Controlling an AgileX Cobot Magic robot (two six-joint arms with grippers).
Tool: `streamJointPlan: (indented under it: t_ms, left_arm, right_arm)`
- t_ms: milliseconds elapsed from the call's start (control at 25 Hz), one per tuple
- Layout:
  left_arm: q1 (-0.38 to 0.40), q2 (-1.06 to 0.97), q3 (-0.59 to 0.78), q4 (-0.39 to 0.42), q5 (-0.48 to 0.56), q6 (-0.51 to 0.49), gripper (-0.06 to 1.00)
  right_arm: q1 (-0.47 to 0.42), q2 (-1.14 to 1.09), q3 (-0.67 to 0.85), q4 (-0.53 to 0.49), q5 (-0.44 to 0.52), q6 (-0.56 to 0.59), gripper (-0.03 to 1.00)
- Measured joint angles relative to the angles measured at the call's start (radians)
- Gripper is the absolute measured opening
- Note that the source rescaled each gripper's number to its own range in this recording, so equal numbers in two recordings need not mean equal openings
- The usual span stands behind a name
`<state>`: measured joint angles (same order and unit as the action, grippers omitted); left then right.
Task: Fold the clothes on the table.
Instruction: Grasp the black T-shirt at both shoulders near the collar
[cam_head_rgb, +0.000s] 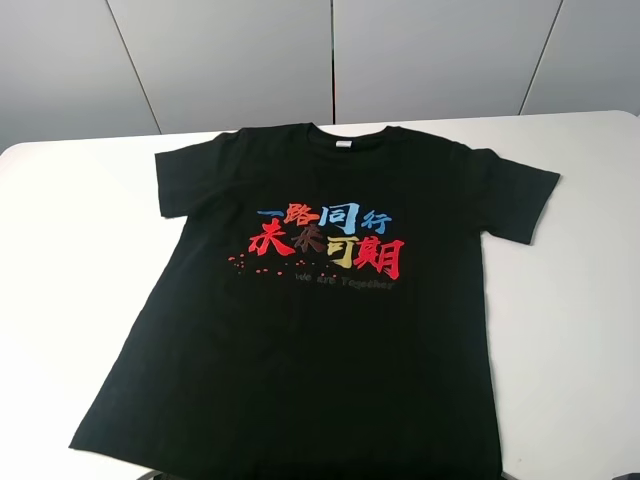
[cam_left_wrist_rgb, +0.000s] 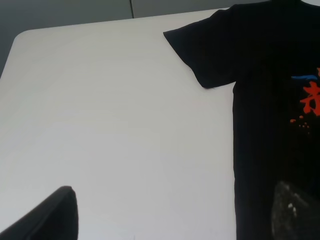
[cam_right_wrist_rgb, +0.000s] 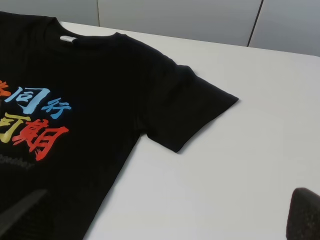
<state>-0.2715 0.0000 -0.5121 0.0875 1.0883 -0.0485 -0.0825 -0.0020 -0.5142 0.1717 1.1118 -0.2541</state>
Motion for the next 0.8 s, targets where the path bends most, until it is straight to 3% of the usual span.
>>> streamJointPlan:
  t_ms: [800]
  left_arm:
    - [0.000,0.000,0.000,0.008,0.000,0.000,1.00]
  right_arm:
    - [0.000,0.000,0.000,0.000,0.000,0.000,1.00]
